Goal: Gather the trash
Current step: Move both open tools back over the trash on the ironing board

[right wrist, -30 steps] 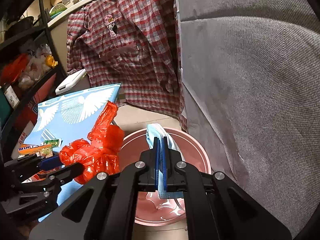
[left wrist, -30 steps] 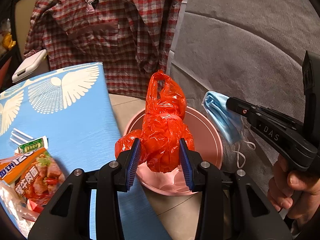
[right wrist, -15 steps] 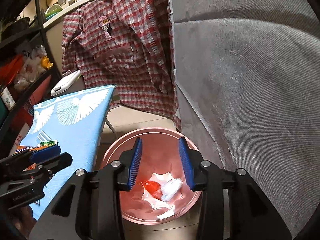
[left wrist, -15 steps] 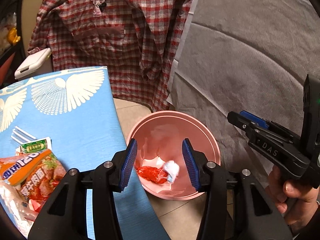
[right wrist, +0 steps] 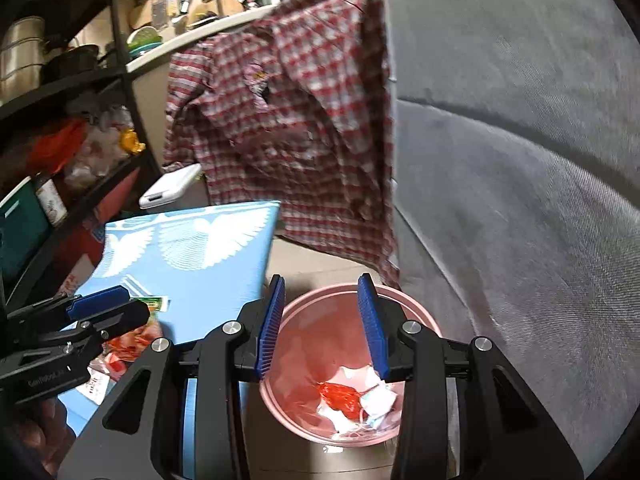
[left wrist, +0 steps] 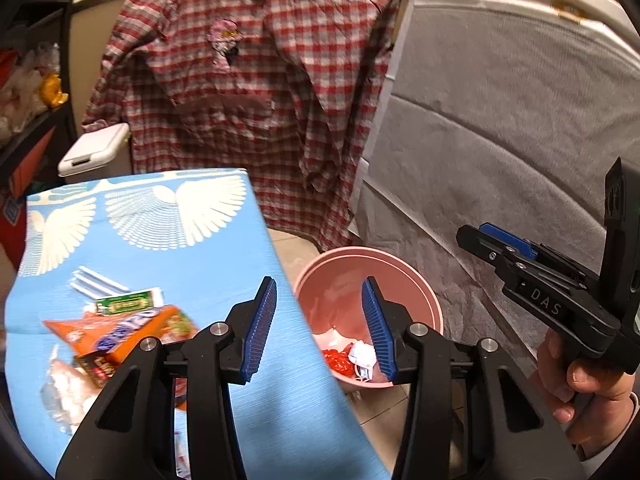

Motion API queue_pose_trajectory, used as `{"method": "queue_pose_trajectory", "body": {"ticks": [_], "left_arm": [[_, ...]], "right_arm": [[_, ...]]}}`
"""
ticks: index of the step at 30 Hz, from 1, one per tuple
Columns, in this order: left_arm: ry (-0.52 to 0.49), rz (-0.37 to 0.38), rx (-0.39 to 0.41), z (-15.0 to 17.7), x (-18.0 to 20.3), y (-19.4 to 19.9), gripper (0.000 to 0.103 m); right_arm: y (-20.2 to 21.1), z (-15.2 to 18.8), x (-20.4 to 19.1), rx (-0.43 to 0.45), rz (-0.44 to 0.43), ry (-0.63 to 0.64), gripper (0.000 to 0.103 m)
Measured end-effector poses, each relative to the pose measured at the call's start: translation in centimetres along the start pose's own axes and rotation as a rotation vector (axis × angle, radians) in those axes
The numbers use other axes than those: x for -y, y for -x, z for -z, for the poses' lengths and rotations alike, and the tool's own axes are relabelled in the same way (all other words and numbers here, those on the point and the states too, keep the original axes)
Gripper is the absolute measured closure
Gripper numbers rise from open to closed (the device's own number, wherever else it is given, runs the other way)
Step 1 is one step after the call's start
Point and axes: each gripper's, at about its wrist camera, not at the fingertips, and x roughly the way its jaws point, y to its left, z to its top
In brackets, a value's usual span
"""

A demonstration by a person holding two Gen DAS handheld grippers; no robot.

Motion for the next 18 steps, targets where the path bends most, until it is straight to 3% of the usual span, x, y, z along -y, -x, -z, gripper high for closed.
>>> {"method": "queue_pose_trajectory", "body": {"ticks": [12, 18], "left_arm": [[0.062, -0.066, 0.051, 0.9, -6.5, 5.4, 0.063], [0.116, -0.119, 0.045, 2.0, -10.7, 7.5, 0.066]], "right_arm": [[2.2, -0.1, -4.5, 0.038, -0.055, 0.043, 0.066], [3.1, 0.2, -7.1, 0.052, -0.095, 0.074, 0.077]]}}
